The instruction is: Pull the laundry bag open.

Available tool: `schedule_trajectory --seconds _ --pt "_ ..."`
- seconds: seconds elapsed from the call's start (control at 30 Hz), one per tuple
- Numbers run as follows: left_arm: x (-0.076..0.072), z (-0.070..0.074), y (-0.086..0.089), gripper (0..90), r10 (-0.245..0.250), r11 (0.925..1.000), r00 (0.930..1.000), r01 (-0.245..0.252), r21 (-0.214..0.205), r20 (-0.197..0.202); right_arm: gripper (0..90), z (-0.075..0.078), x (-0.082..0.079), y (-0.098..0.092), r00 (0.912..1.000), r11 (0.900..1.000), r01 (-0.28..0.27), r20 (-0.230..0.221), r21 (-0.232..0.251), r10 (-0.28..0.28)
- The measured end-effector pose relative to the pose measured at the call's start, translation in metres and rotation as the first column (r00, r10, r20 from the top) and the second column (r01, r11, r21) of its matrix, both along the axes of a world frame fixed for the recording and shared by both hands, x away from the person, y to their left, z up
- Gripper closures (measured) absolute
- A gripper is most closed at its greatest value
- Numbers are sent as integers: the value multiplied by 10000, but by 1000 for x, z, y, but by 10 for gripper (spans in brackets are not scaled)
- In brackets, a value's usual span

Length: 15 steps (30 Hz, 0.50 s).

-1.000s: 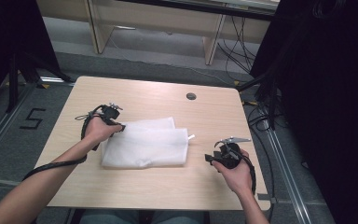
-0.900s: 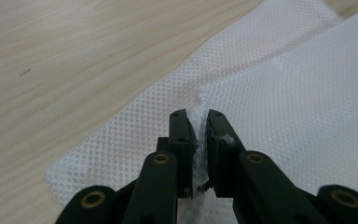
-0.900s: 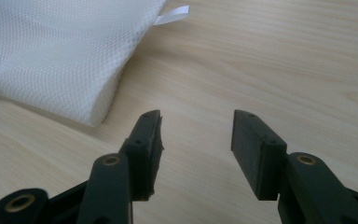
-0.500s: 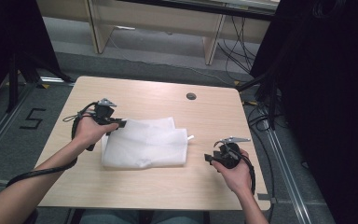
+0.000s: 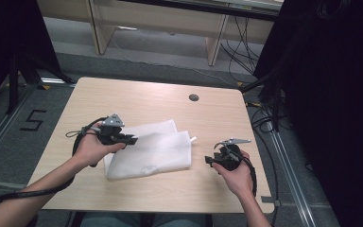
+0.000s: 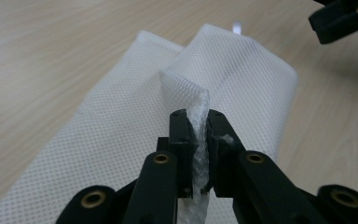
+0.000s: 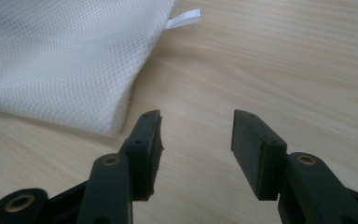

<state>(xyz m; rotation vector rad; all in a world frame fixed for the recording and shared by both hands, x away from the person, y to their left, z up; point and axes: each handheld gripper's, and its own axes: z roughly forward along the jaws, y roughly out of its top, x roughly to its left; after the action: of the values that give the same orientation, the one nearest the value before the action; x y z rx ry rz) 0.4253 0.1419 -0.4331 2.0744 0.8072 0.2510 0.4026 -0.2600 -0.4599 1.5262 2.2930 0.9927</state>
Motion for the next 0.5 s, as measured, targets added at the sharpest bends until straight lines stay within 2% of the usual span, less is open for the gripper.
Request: schedule_trajectory --seconds 0.03,0.13,0.17,0.2,0.23,0.27,0.33,0.4,0.43,0.5 --pt "-3 -3 -3 817 -182 9998 9998 182 -46 -64 534 0 1 1 9996 9995 -258 -112 162 260" --pt "-14 -9 -10 817 -569 9983 9983 570 103 -101 534 0 0 3 9995 9995 -262 -187 169 265" --pt "-17 -12 -13 817 -738 9972 9971 740 64 -173 534 -1 0 5 10000 9999 38 62 -140 -37" --pt "-19 -13 -15 817 -844 9963 9962 848 144 -230 534 -2 0 5 9999 9992 -79 145 -389 84" --pt "-22 -16 -17 816 -1094 9939 9937 1097 133 -234 534 0 -1 7 9994 9999 -136 -308 -25 135" --pt "-25 -19 -21 816 -1313 9909 9911 1319 267 -242 535 0 0 5 9986 9990 -426 -317 116 429" --pt "-32 -27 -29 815 -1657 9848 9854 1675 461 -402 534 -2 1 6 9986 9988 -496 -166 7 496" --pt "-34 -29 -32 815 -1723 9830 9841 1746 564 -435 534 -1 0 7 9987 9991 -410 -301 68 412" --pt "-35 -31 -33 815 -1814 9804 9824 1842 702 -448 534 -2 2 5 9989 9987 -442 -138 -261 439" --pt "-38 -34 -36 815 -2016 9758 9784 2048 773 -466 534 -2 2 5 9989 9987 -447 -132 -263 443"
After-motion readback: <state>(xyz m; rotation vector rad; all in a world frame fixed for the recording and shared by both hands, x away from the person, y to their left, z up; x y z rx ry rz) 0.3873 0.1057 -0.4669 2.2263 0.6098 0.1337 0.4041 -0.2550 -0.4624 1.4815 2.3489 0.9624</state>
